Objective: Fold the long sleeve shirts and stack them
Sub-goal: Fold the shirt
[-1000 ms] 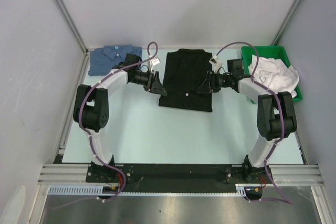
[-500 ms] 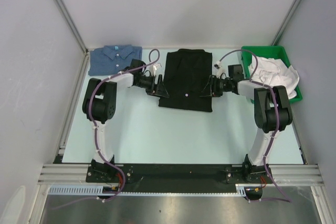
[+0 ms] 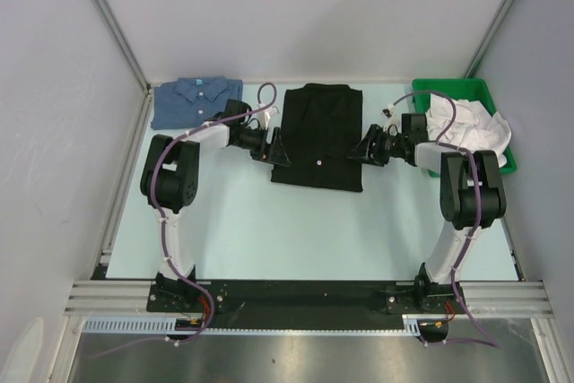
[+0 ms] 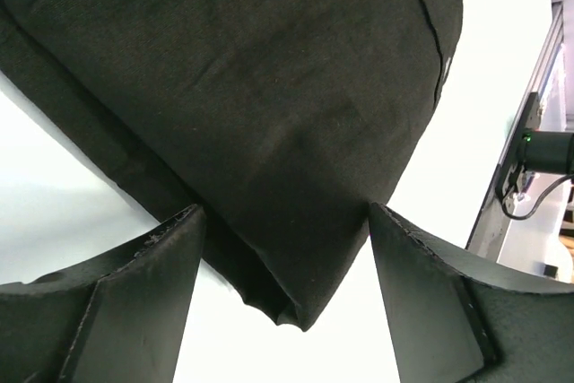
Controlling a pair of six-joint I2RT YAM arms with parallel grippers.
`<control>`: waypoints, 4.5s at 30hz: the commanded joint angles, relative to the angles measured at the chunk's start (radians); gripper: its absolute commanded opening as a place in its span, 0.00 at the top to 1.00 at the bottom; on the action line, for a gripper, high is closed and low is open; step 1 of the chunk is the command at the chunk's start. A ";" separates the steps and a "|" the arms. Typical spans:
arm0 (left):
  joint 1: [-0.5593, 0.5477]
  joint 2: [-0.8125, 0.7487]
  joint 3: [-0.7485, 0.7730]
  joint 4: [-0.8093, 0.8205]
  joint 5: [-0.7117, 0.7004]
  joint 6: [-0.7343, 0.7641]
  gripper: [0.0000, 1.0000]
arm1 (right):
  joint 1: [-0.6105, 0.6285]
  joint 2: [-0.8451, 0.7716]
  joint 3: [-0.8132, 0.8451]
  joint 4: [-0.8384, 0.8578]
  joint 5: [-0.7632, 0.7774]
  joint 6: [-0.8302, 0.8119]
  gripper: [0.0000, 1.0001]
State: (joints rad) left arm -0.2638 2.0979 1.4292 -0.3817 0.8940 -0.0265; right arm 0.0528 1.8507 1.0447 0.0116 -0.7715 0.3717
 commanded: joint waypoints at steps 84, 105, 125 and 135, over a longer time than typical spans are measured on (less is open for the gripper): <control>-0.330 0.240 0.639 -0.002 -0.733 -0.033 0.40 | 0.041 0.183 0.172 0.390 -0.040 0.401 0.88; -0.299 0.202 0.616 0.023 -0.690 -0.070 1.00 | 0.094 0.223 0.202 0.433 -0.032 0.417 0.87; -0.334 0.260 0.665 -0.011 -0.707 -0.093 0.50 | 0.085 0.226 0.215 0.410 -0.015 0.398 0.86; -0.338 0.292 0.685 -0.074 -0.742 -0.104 0.55 | 0.087 0.237 0.221 0.418 -0.025 0.401 0.86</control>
State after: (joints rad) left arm -0.5972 2.3760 2.0575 -0.4183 0.1829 -0.1089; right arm 0.1417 2.0838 1.2327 0.3870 -0.8001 0.7845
